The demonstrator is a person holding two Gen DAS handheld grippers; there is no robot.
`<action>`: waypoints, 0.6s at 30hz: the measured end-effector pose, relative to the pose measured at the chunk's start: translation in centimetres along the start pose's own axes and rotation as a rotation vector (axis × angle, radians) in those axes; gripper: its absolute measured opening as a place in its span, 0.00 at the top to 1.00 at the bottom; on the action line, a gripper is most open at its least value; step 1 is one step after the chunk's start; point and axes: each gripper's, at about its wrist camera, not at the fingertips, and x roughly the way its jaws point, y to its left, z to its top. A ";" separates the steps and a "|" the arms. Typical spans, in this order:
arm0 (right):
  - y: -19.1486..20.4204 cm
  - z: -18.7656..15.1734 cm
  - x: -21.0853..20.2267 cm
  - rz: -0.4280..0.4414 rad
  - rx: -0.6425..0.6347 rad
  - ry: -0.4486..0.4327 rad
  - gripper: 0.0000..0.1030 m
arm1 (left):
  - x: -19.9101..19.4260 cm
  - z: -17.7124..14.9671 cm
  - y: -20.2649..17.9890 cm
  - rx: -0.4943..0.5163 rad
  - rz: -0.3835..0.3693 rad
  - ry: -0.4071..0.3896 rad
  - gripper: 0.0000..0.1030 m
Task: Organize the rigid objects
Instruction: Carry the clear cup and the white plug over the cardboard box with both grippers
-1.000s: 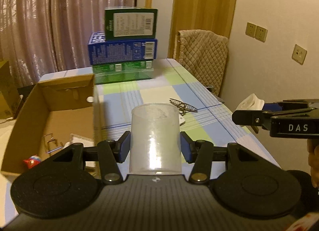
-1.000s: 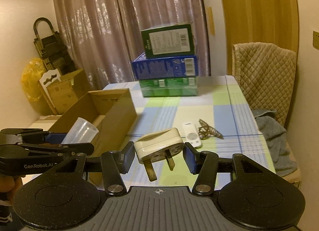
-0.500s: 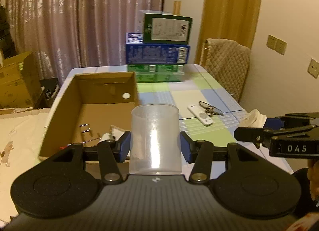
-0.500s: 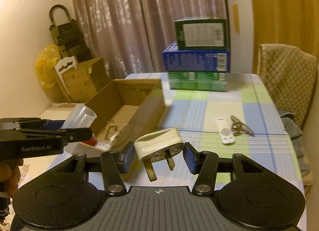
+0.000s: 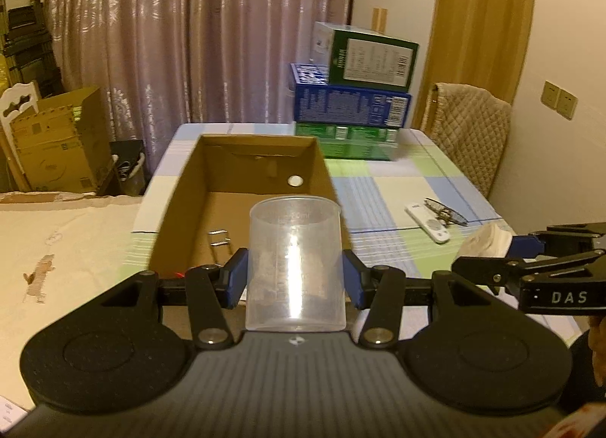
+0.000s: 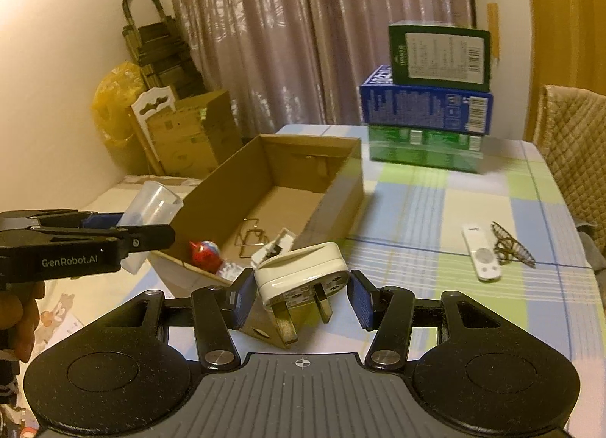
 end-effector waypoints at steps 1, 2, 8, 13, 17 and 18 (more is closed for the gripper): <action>0.2 0.2 0.3 0.006 -0.004 0.002 0.52 | 0.0 0.1 0.5 -0.001 0.008 0.000 0.55; 0.4 0.3 0.6 0.011 -0.008 0.002 0.52 | 0.1 0.3 0.9 -0.002 0.014 0.000 0.55; 1.5 1.4 2.6 0.039 -0.023 0.007 0.52 | 0.6 1.3 3.5 -0.002 0.048 -0.003 0.55; 2.6 2.3 4.5 0.061 -0.040 0.015 0.52 | 1.6 2.1 4.9 0.003 0.051 0.003 0.55; 3.2 3.1 6.3 0.077 -0.054 0.026 0.52 | 3.0 2.8 6.2 -0.019 0.025 0.017 0.55; 3.2 3.3 6.7 0.079 -0.055 0.028 0.52 | 3.4 2.9 6.3 -0.009 0.030 0.022 0.55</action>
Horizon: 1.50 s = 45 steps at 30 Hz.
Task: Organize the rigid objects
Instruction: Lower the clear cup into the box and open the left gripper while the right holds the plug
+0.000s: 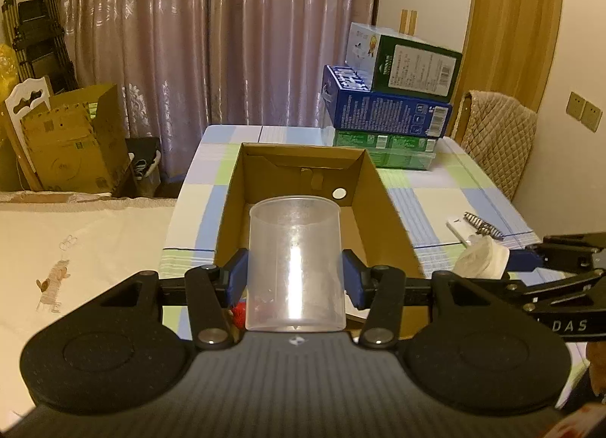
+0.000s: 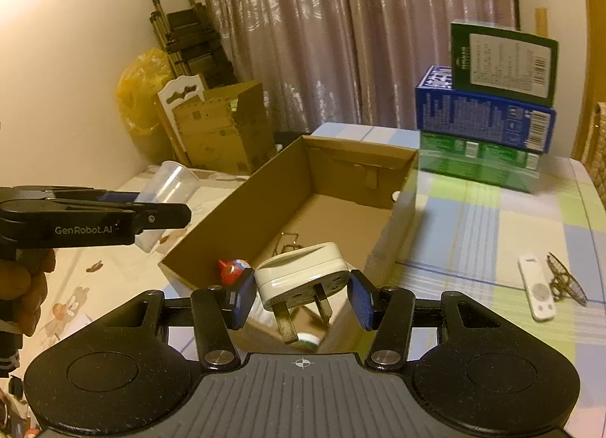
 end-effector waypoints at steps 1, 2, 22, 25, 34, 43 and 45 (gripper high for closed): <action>-0.1 0.2 0.5 0.002 -0.002 0.003 0.52 | 0.4 0.1 0.1 0.008 0.004 0.005 0.55; -0.1 0.5 1.0 0.003 -0.004 0.007 0.52 | 0.8 0.3 0.3 0.013 0.004 0.009 0.55; -3.9 6.9 13.2 -0.019 -0.077 0.106 0.52 | 12.8 6.4 1.3 0.042 -0.054 0.080 0.55; -4.8 7.2 14.8 -0.031 -0.075 0.130 0.52 | 14.7 6.7 0.9 0.070 -0.046 0.097 0.55; -6.1 7.0 17.1 -0.040 -0.099 0.153 0.52 | 18.6 6.0 1.3 0.067 -0.047 0.149 0.55; -5.7 6.9 18.0 -0.038 -0.121 0.158 0.52 | 19.8 5.4 1.7 0.058 -0.039 0.174 0.55; -5.8 6.9 18.1 -0.038 -0.123 0.159 0.52 | 20.0 5.4 1.7 0.054 -0.038 0.173 0.55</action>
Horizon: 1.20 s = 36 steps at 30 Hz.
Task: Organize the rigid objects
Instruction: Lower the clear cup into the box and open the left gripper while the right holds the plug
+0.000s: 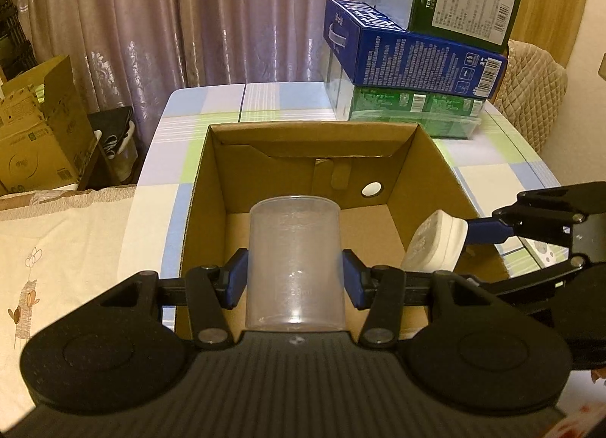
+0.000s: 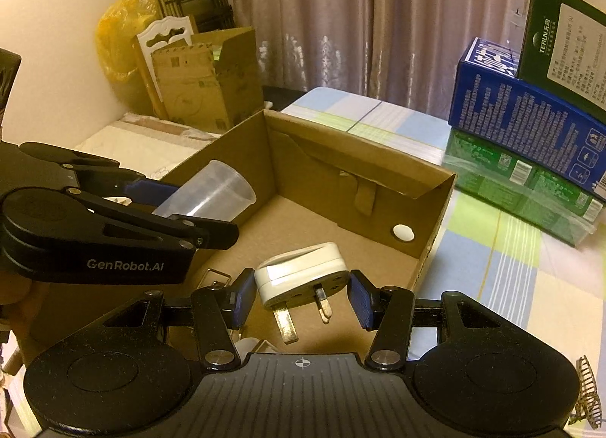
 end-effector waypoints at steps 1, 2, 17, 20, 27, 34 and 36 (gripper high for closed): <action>0.0 0.0 0.0 -0.001 -0.001 0.000 0.52 | 0.1 0.1 0.0 0.000 0.001 0.000 0.55; 0.0 0.0 0.0 -0.002 -0.002 0.001 0.52 | 0.1 0.1 0.0 0.002 0.003 -0.001 0.55; -0.5 0.1 -0.2 -0.014 0.004 0.005 0.52 | 0.8 0.4 0.3 -0.012 0.013 -0.006 0.54; -0.6 0.0 -0.2 -0.017 0.007 0.006 0.52 | 0.6 0.4 0.3 -0.008 0.017 -0.011 0.54; -0.7 -0.1 -0.4 -0.020 0.013 0.000 0.52 | 0.1 0.3 0.4 -0.011 0.028 -0.010 0.54; -0.6 -0.1 -0.6 -0.022 0.019 -0.003 0.52 | -0.6 0.2 0.3 -0.007 0.037 -0.012 0.54; -0.5 0.0 -0.8 -0.022 0.018 -0.003 0.52 | -0.7 0.2 0.3 -0.006 0.040 -0.013 0.54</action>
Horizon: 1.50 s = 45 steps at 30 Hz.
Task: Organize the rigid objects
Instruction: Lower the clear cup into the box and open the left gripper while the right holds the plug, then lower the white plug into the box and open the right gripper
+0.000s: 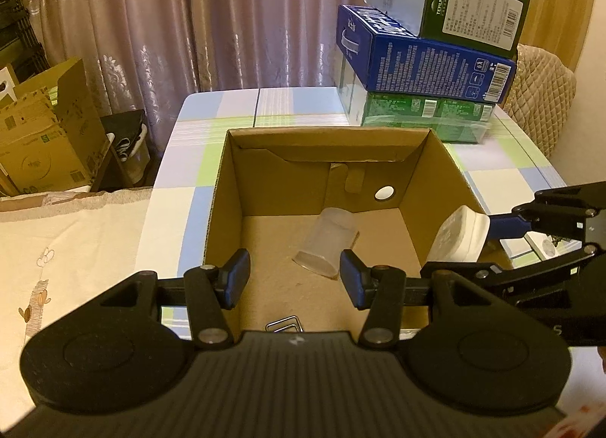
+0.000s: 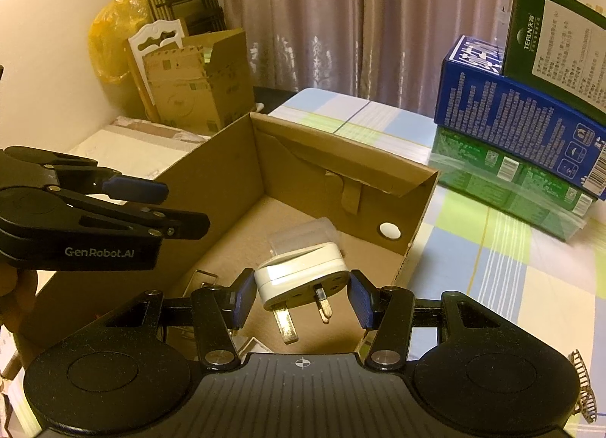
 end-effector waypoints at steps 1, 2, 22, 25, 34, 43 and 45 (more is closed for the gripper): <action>0.0 0.0 0.0 0.000 0.000 0.000 0.52 | -0.1 0.0 0.0 -0.002 -0.002 0.000 0.54; 0.0 0.0 0.0 0.000 0.000 0.000 0.52 | -0.1 0.0 0.0 -0.003 -0.003 0.000 0.54; -0.1 -0.2 -0.2 -0.009 0.003 0.005 0.52 | -0.5 0.2 -0.2 0.005 0.000 -0.006 0.54; -0.2 -0.1 -0.2 -0.011 0.004 0.005 0.52 | -0.6 0.2 -0.2 0.002 0.000 -0.007 0.54; -0.5 -0.1 0.0 -0.021 0.000 0.003 0.52 | -0.6 0.2 -0.1 0.002 0.000 -0.009 0.54; -0.6 0.1 0.1 -0.029 -0.009 -0.018 0.52 | -0.7 0.2 -0.2 0.000 0.001 -0.012 0.54; -0.8 0.2 -0.2 -0.026 0.005 -0.029 0.52 | -0.7 0.2 -0.2 -0.001 0.001 -0.014 0.54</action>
